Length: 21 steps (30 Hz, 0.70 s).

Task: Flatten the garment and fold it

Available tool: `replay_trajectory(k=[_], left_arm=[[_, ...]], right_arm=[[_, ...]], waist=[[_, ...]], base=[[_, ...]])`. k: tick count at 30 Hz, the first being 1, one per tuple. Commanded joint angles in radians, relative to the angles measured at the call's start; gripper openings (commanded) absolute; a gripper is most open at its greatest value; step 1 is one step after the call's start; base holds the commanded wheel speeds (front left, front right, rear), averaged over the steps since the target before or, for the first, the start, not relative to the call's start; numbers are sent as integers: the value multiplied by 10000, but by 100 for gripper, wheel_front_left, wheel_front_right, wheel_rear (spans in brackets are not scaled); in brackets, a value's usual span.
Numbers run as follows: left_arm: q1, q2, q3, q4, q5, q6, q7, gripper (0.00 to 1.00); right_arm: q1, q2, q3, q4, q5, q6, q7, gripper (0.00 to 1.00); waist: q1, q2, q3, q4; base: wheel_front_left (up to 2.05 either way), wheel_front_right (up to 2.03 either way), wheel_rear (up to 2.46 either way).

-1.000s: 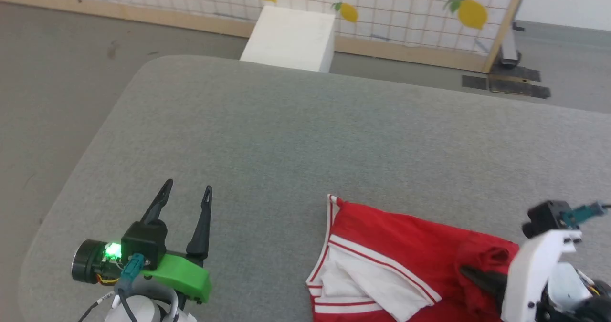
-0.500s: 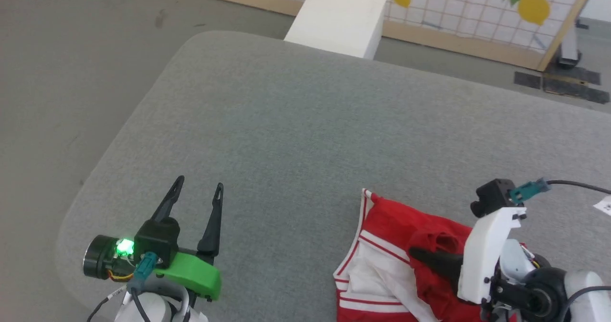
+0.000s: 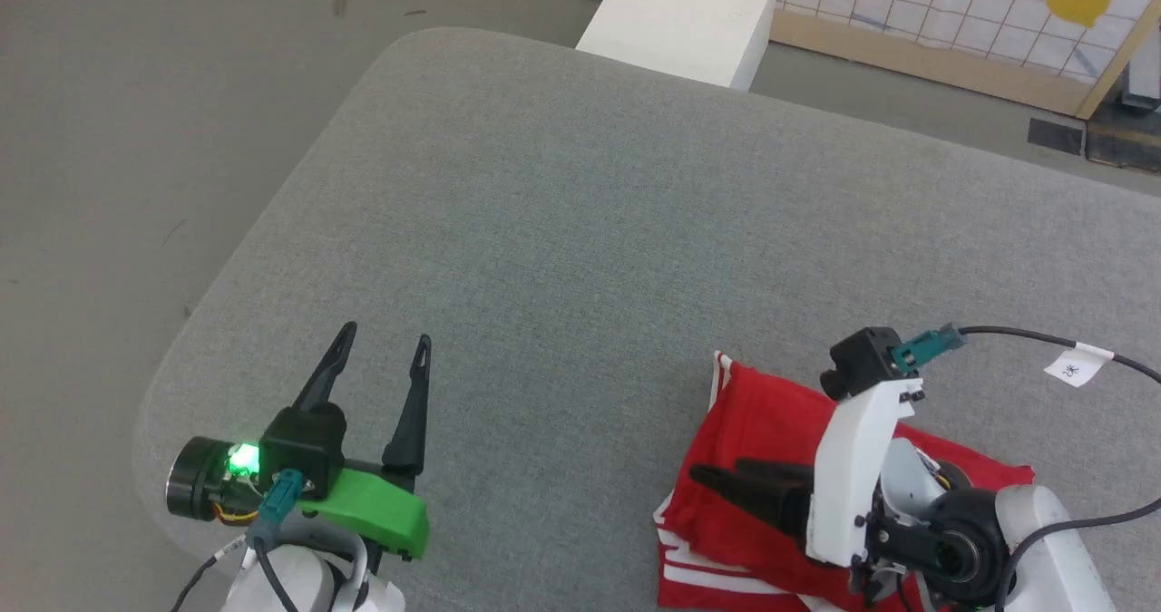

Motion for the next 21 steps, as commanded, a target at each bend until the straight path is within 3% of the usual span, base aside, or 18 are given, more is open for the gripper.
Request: replay_trajectory(k=[1,4,11,16,21], left_arm=[[-116,-95,73,74,198,-36,-47,100],[-47,-109,131,130,220,-76,-47,100],[-8,-135,238,201,191,-196,-47,100],[51,-224,435,175,-74,-257,-47,100],[185,-213,515,155,-332,-323,0,100]], right_arm=[[-93,-5,55,-89,186,-11,-182,100],[-278,-5,122,-253,8,-11,-494,100],[-1026,-82,-179,-997,-1588,-11,-1628,100],[-1321,-1801,273,-1643,-2412,-11,-3615,100],[-878,-3398,106,-1567,-2926,-11,-6124,100]], waist=[[0,0,-45,-59],[0,0,-129,-191],[0,0,-376,-608],[0,0,-554,-977],[0,0,-743,-1483]], base=[[0,0,0],[0,0,0],[0,0,0],[0,0,0],[0,0,0]])
